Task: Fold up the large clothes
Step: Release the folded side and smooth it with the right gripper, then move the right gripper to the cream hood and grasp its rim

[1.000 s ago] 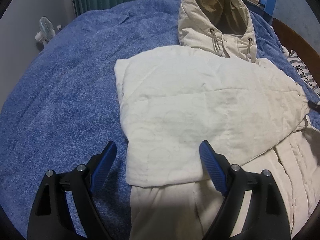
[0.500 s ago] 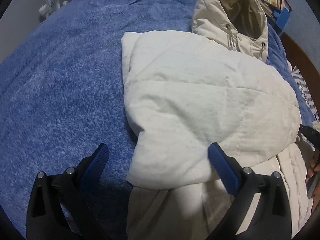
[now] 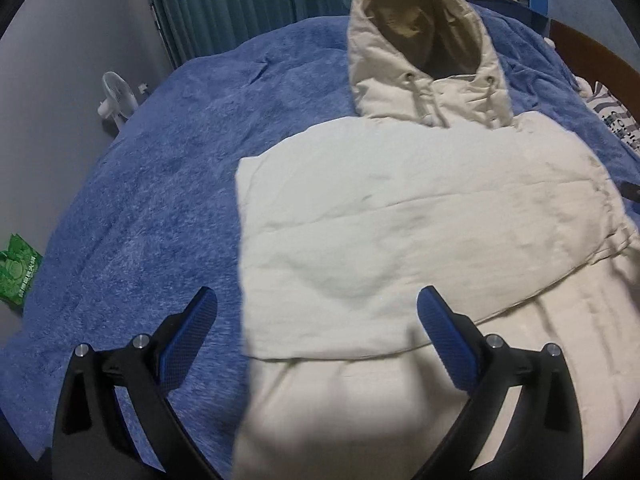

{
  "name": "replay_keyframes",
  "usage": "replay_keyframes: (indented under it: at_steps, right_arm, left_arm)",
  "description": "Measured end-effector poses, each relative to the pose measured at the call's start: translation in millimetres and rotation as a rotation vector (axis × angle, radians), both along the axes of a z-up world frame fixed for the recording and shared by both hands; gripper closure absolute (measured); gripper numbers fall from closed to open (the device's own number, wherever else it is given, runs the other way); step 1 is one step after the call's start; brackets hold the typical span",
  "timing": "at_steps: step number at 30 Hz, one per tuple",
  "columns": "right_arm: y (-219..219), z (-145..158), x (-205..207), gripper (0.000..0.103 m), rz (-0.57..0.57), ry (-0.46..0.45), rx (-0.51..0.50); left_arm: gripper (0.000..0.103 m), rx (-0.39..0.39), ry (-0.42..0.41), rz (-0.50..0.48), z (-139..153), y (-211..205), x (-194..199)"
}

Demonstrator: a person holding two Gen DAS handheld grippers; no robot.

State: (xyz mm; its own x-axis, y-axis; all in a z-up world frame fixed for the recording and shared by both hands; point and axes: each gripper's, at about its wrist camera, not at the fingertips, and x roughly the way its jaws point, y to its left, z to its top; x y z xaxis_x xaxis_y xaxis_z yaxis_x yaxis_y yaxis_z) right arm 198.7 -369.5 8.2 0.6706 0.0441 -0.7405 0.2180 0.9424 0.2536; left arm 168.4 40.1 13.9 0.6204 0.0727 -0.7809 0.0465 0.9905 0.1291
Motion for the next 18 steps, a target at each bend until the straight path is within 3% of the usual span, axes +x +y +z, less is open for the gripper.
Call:
replay_keyframes:
  at_steps: [3,7,13,18]
  right_arm:
    - [24,-7,7,0.039,0.057,-0.013,-0.033]
    - [33,-46,19,0.039,0.087,0.101,-0.018]
    - [39,-54,21,0.037,0.107,0.106,-0.049]
    - [54,-58,17,0.035,0.119,0.097,-0.161]
  left_arm:
    - [0.007,-0.068,-0.002,0.012,8,-10,0]
    - [0.007,-0.097,0.033,0.059,-6,-17,6]
    - [0.007,-0.052,0.096,0.116,-49,-13,18]
    - [0.007,0.022,0.121,0.083,-47,-30,8]
